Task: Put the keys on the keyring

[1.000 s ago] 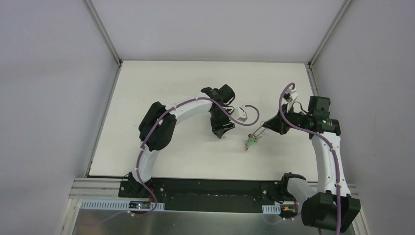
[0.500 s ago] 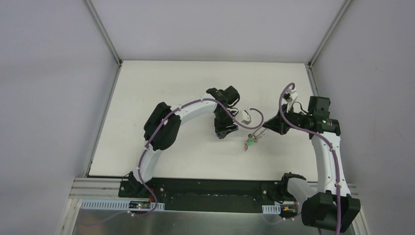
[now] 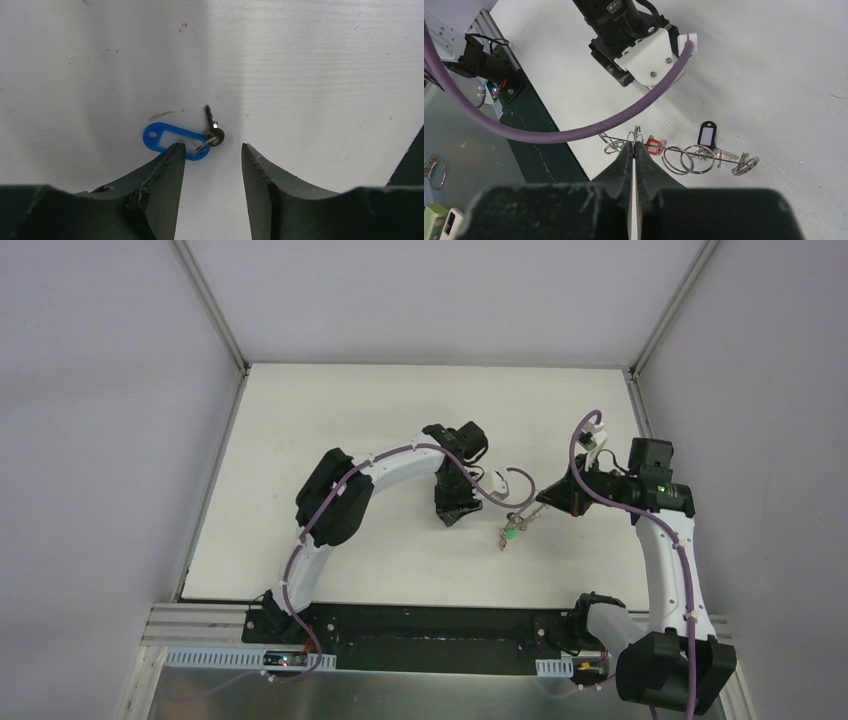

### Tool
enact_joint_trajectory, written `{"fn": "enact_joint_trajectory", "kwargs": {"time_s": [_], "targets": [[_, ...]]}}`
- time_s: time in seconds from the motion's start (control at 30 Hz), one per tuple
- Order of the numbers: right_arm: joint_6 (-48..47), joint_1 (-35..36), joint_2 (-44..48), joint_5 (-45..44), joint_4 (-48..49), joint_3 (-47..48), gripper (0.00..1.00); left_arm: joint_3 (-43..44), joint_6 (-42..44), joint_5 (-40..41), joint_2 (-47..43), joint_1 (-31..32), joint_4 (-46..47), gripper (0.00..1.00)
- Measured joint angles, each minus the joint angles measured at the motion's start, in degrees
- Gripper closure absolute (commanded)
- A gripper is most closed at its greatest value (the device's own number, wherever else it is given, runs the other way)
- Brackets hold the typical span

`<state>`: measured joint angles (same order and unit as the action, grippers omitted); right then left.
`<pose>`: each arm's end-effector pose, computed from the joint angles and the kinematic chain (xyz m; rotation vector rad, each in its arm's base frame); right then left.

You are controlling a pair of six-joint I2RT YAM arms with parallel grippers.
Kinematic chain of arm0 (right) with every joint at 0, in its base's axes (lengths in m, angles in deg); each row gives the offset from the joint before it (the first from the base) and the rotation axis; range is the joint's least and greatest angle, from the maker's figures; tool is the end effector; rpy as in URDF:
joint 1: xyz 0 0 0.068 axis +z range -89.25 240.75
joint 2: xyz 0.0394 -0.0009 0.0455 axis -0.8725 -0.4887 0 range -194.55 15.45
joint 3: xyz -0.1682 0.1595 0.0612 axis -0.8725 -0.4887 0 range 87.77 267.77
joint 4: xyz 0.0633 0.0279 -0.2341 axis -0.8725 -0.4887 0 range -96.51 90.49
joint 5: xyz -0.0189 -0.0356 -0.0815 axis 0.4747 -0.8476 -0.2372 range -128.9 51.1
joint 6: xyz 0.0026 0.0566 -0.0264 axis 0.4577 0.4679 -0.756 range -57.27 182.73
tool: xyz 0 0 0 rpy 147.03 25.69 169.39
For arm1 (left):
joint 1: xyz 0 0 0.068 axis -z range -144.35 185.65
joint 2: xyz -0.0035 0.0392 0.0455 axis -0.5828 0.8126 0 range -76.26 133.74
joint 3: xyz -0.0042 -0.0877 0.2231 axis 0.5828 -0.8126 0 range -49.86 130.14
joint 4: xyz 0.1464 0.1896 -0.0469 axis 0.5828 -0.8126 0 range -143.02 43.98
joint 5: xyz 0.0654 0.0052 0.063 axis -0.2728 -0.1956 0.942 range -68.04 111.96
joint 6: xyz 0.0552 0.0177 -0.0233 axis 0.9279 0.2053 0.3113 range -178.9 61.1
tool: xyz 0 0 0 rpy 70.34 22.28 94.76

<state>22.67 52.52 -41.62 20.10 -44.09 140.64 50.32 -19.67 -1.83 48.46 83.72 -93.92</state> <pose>0.1942 0.0133 0.2754 -0.9566 1.8050 0.7244 0.2644 -0.3233 0.1507 2.0020 1.9665 -0.6225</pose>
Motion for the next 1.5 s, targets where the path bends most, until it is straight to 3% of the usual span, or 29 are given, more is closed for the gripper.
{"fn": "enact_joint_trajectory", "kwargs": {"time_s": [0.27, 0.87, 1.4, 1.5], "targets": [[0.0, -0.1, 0.0, 0.0, 0.0, -0.2, 1.00, -0.9, 0.6, 0.3, 0.0, 0.0, 0.1, 0.63], [0.2, -0.2, 0.0, 0.0, 0.0, -0.2, 1.00, -1.1, 0.7, 0.2, 0.0, 0.0, -0.7, 1.00], [0.2, -0.2, 0.0, 0.0, 0.0, -0.2, 1.00, -3.6, -0.6, -3.7, -0.7, -0.1, -1.6, 1.00], [0.2, -0.2, 0.0, 0.0, 0.0, -0.2, 1.00, -3.7, -0.7, -4.7, -1.0, -0.1, -2.0, 0.94]]}}
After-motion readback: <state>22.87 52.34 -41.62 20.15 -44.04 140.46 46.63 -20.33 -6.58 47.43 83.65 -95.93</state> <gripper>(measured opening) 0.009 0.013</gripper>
